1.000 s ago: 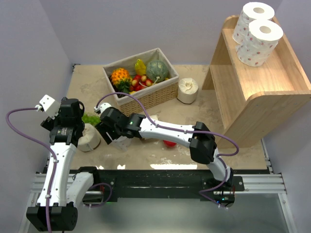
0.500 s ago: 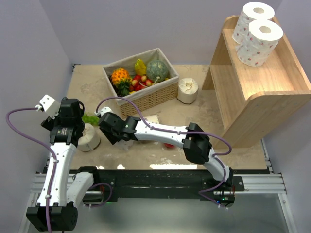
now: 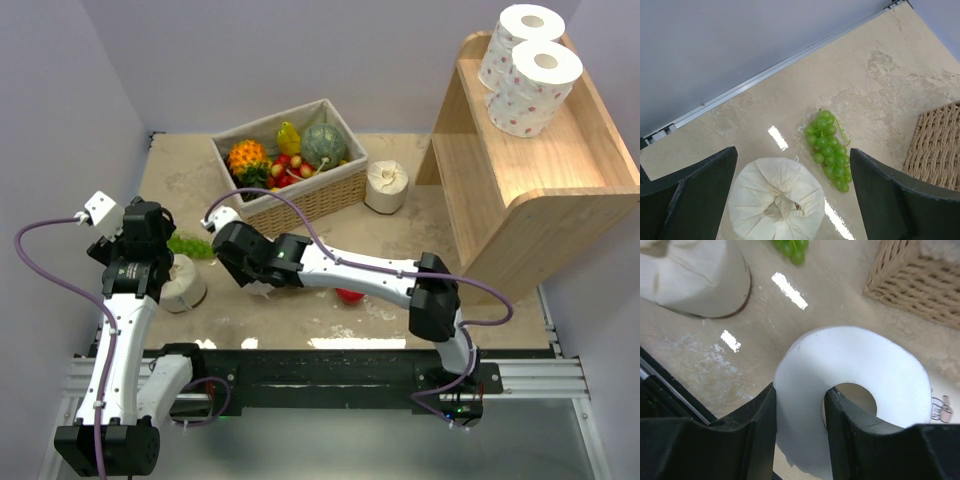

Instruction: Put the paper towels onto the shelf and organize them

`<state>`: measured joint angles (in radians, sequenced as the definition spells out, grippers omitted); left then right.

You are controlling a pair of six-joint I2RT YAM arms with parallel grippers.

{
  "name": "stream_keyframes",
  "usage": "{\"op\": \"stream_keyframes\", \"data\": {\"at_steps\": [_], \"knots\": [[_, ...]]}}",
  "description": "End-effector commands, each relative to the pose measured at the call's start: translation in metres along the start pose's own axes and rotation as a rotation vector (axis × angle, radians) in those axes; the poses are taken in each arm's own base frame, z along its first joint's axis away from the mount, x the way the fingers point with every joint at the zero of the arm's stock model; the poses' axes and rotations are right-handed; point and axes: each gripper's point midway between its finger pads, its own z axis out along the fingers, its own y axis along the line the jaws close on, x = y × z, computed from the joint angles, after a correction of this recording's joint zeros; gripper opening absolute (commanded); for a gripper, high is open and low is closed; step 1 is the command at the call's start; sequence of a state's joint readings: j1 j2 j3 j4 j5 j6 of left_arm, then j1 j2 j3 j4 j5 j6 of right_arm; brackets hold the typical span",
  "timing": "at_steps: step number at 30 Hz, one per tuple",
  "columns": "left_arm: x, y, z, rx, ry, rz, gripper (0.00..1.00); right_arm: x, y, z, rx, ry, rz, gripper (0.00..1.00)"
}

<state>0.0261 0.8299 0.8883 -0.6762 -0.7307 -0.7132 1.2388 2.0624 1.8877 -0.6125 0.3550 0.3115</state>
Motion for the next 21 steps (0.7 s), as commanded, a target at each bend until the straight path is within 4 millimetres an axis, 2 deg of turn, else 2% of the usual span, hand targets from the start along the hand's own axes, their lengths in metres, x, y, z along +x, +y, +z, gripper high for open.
{"op": "stream_keyframes", "data": {"at_steps": [1,7,12,13,14,16,17,19,21], "knots": [[-0.010,-0.018,0.000,0.084,-0.025,-0.019,1.00,-0.072,-0.011,-0.061,-0.011,-0.223,0.000,0.27],[-0.002,-0.037,0.000,0.193,0.002,0.026,1.00,-0.119,-0.049,-0.122,0.104,-0.345,-0.061,0.27],[0.009,-0.058,-0.008,0.339,0.042,0.075,1.00,-0.138,-0.096,-0.173,0.251,-0.386,-0.102,0.27],[0.007,-0.066,-0.010,0.385,0.032,0.077,1.00,-0.146,-0.103,-0.185,0.267,-0.408,-0.088,0.27],[0.017,-0.077,-0.016,0.462,0.062,0.114,0.98,-0.145,-0.111,-0.192,0.293,-0.395,-0.121,0.27],[0.020,-0.094,-0.023,0.567,0.065,0.127,0.97,-0.155,-0.131,-0.216,0.351,-0.423,-0.126,0.27],[0.032,-0.107,-0.031,0.662,0.104,0.160,0.97,-0.155,-0.140,-0.224,0.376,-0.418,-0.131,0.27],[0.038,-0.124,-0.043,0.782,0.126,0.172,0.95,-0.164,-0.160,-0.246,0.420,-0.446,-0.116,0.27],[0.043,-0.130,-0.049,0.841,0.142,0.185,0.95,-0.166,-0.179,-0.259,0.464,-0.449,-0.110,0.28]]}}
